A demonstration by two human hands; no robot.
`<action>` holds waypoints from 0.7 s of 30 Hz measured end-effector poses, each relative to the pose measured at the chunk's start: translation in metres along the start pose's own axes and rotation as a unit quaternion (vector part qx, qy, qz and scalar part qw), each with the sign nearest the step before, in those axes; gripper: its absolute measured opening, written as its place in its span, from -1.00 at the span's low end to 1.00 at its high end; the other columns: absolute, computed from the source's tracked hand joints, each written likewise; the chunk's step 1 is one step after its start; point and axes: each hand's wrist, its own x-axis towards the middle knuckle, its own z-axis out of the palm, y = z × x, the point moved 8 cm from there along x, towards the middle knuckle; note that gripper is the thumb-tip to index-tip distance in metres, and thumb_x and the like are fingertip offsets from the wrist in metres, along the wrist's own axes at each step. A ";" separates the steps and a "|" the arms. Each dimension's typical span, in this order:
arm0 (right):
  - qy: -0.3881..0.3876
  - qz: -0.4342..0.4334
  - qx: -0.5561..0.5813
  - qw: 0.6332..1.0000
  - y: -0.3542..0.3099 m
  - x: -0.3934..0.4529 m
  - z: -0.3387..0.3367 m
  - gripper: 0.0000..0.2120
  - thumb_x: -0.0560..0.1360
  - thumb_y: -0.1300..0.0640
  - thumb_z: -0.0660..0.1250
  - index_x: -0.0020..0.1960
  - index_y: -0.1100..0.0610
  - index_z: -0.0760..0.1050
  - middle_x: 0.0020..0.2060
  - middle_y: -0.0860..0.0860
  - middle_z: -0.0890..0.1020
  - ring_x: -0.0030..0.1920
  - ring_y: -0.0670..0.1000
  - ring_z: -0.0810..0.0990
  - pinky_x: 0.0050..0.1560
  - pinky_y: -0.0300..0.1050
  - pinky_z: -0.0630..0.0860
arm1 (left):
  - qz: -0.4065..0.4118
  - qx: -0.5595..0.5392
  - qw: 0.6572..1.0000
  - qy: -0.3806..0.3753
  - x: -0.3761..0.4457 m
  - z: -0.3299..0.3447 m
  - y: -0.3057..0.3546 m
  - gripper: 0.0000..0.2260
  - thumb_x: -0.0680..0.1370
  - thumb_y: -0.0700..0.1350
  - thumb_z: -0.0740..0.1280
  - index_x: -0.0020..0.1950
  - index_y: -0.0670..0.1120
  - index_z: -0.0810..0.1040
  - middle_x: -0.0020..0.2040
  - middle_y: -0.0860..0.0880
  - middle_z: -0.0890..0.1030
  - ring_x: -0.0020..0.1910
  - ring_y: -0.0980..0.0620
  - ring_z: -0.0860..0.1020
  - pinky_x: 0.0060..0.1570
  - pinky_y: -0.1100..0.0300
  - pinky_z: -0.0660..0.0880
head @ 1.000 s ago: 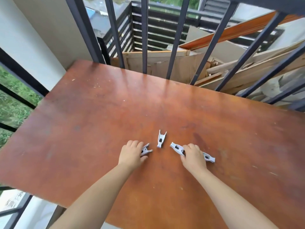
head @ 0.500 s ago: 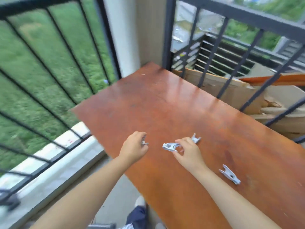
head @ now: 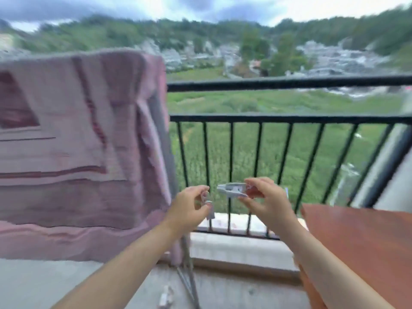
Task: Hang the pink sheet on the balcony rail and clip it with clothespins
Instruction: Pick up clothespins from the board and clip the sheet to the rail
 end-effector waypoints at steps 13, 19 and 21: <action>0.052 -0.201 0.001 0.978 -0.316 0.135 0.101 -0.62 0.28 0.25 0.46 0.08 0.21 0.54 -0.14 0.01 0.55 -0.23 -0.05 0.56 -0.07 -0.39 0.53 | 0.096 0.015 0.972 0.213 0.001 -0.362 -0.062 -0.70 0.45 -0.21 0.35 0.18 -0.17 0.50 0.01 -0.03 0.50 -0.04 0.04 0.50 0.05 0.20 0.44; -0.012 -0.216 -0.164 0.962 -0.376 0.212 0.114 -0.70 0.33 0.20 0.42 0.06 0.18 0.55 -0.17 -0.01 0.57 -0.20 -0.04 0.55 -0.06 -0.30 0.52 | 0.153 -0.091 0.957 0.228 0.055 -0.430 -0.059 -0.59 0.42 -0.28 0.38 0.26 -0.22 0.42 -0.15 0.04 0.54 -0.14 0.11 0.53 -0.08 0.37 0.50; -0.014 -0.237 -0.211 0.948 -0.387 0.233 0.113 -0.75 0.30 0.20 0.44 -0.03 0.21 0.59 -0.19 0.07 0.65 -0.22 0.03 0.60 -0.11 -0.18 0.58 | 0.168 -0.134 0.954 0.209 0.076 -0.442 -0.058 -0.63 0.40 -0.34 0.38 0.20 -0.27 0.47 -0.20 0.08 0.54 -0.23 0.23 0.52 -0.21 0.49 0.51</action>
